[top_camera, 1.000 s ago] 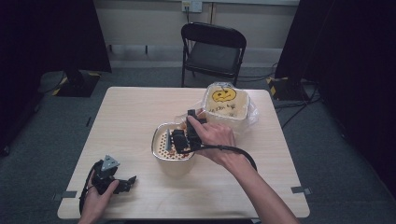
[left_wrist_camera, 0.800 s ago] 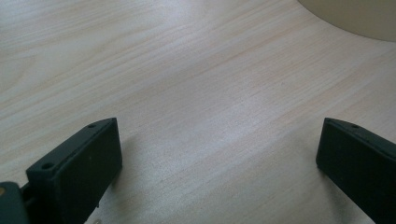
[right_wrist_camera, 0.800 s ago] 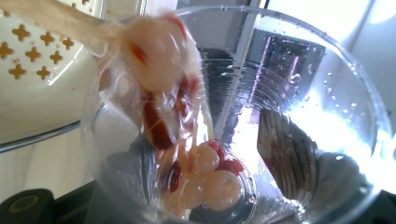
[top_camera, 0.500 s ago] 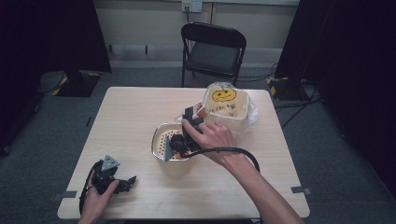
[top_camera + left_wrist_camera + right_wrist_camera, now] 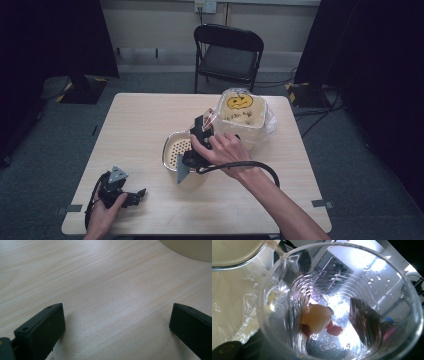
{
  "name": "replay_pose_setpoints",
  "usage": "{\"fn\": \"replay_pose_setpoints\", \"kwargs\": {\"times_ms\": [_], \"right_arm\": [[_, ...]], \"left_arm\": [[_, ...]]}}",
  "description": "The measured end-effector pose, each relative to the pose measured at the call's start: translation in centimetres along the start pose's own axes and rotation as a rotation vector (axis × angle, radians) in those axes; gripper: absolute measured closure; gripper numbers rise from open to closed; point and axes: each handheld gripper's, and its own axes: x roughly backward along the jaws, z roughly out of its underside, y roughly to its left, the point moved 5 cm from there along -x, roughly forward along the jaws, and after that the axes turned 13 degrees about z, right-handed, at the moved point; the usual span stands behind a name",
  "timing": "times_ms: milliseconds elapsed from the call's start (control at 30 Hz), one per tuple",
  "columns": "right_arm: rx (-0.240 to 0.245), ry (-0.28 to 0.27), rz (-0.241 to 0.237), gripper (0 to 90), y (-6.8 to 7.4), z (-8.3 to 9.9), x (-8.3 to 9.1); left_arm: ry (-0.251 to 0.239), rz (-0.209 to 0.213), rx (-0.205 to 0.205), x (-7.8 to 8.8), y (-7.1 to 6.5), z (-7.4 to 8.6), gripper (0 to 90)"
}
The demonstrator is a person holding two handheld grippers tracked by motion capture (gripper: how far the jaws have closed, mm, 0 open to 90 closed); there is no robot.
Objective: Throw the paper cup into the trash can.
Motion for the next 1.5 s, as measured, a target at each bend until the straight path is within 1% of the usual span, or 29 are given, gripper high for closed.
{"fn": "replay_pose_setpoints", "kwargs": {"times_ms": [33,100,133,167,200,233,300,333,467,533,567,600,633,667,700,733,800,833,900,933,1133,1167,1200,1267,1300,1333,1400,1433,1500], "right_arm": [[0.025,-0.003,0.015,48.1,0.0,0.0,-0.1],[0.017,0.002,-0.001,48.2,0.1,0.0,-0.2],[0.024,0.003,0.008,48.3,0.1,0.0,-0.3],[0.033,0.002,0.006,48.3,0.1,0.0,-0.3],[0.028,-0.004,0.0,48.3,0.1,0.0,-0.3],[0.035,0.001,0.01,48.5,0.2,0.0,-0.3],[0.04,-0.002,0.002,48.5,0.2,0.0,-0.2],[0.048,0.0,0.01,48.6,0.1,0.0,-0.1],[0.033,0.009,0.009,48.6,0.1,0.1,0.0],[-0.018,0.009,-0.012,48.6,0.1,0.2,-0.1],[-0.063,0.006,-0.024,48.6,0.1,0.2,-0.1],[-0.117,-0.005,-0.066,48.6,-0.1,0.4,-0.2],[-0.229,-0.005,-0.102,48.6,-0.2,0.6,-0.2],[-0.288,0.003,-0.122,48.7,-0.2,0.8,-0.3],[-0.337,-0.006,-0.149,48.7,-0.4,1.1,-0.5],[-0.403,-0.01,-0.18,48.7,-0.4,1.3,-0.6],[-0.507,-0.007,-0.225,48.8,-0.6,1.9,-0.8],[-0.558,-0.008,-0.254,48.9,-0.7,2.1,-0.9],[-0.683,-0.016,-0.311,49.0,-0.8,2.7,-1.2],[-0.735,-0.014,-0.339,48.9,-0.8,2.9,-1.2],[-1.092,-0.054,-0.534,48.9,-0.7,4.4,-1.9],[-1.148,-0.069,-0.567,48.9,-0.7,4.7,-2.1],[-1.222,-0.084,-0.602,48.9,-0.8,5.0,-2.2],[-1.354,-0.113,-0.675,48.8,-0.8,5.8,-2.5],[-1.403,-0.128,-0.695,48.6,-0.8,6.3,-2.8],[-1.455,-0.128,-0.726,48.2,-0.7,6.6,-2.9],[-1.569,-0.159,-0.787,48.1,-0.6,7.4,-3.3],[-1.626,-0.169,-0.805,48.0,-0.5,7.7,-3.5],[-1.71,-0.18,-0.835,47.9,-0.3,8.4,-4.0]], "left_arm": [[0.0,0.0,0.0,0.0,0.0,0.0,0.0],[0.0,0.0,-0.001,0.0,0.0,0.0,0.0],[0.0,0.0,-0.001,0.0,0.0,0.0,0.0],[0.0,0.0,0.0,0.0,0.0,0.0,0.0],[0.0,0.0,0.0,0.0,0.0,0.0,0.0],[0.0,0.0,0.0,0.0,0.0,0.0,0.0],[0.002,0.0,-0.002,0.0,0.0,0.0,0.0],[0.0,0.0,0.0,0.0,0.0,0.0,0.0],[0.0,0.0,0.0,0.0,0.0,0.0,0.0],[0.0,0.0,0.0,0.0,0.0,0.0,0.0],[0.0,0.0,0.0,0.0,0.0,0.0,0.0],[0.0,0.0,0.0,0.0,0.0,0.0,0.0],[0.0,0.0,0.0,0.0,0.0,0.0,0.0],[0.0,0.0,0.0,0.0,0.0,0.0,0.0],[0.003,-0.001,-0.003,0.0,0.0,0.0,0.0],[0.0,0.0,0.0,0.0,0.0,0.0,0.0],[0.0,0.0,0.0,0.0,0.0,0.0,0.0],[0.0,0.0,0.0,0.0,0.0,0.0,0.0],[0.0,0.0,0.0,0.0,0.0,0.0,0.0],[0.0,0.0,0.0,0.0,0.0,0.0,0.0],[0.002,0.0,-0.002,0.0,0.0,0.0,0.0],[0.0,0.0,-0.001,0.0,0.0,0.0,0.0],[0.0,0.0,0.0,0.0,0.0,0.0,0.0],[0.0,0.0,0.0,0.0,0.0,0.0,0.0],[0.0,0.0,0.0,0.0,0.0,0.0,0.0],[0.0,0.0,0.0,0.0,0.0,0.0,0.0],[0.0,0.0,0.0,0.0,0.0,0.0,0.0],[0.0,0.0,0.0,0.0,0.0,0.0,0.0],[0.0,0.0,0.0,0.0,0.0,0.0,0.0]]}}
